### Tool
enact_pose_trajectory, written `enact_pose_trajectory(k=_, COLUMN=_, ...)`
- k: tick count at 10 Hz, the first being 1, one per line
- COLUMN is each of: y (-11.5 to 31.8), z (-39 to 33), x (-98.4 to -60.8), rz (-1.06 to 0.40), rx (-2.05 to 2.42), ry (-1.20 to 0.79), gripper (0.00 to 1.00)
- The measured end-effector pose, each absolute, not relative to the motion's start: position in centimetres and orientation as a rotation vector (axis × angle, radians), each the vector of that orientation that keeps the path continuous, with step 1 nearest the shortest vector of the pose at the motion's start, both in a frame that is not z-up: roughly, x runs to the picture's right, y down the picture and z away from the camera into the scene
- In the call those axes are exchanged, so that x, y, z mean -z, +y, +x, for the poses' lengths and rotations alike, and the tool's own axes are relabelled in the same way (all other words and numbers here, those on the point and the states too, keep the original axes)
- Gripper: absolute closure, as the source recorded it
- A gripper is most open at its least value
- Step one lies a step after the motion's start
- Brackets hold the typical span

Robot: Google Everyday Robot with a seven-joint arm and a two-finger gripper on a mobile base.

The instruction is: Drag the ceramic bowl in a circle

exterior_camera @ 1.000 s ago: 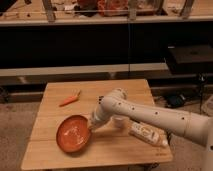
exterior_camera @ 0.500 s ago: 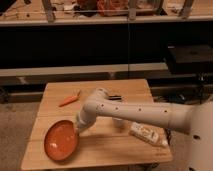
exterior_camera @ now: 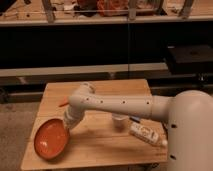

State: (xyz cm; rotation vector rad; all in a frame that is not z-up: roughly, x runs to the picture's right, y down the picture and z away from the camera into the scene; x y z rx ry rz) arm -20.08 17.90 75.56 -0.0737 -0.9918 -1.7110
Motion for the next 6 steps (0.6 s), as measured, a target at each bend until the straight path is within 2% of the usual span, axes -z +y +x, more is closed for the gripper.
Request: enact_pose_trajectory(k=6, y=15.0, z=-19.7, x=-79.8, rz=-0.199, rx=1.519, ry=-0.980, gripper=1.00)
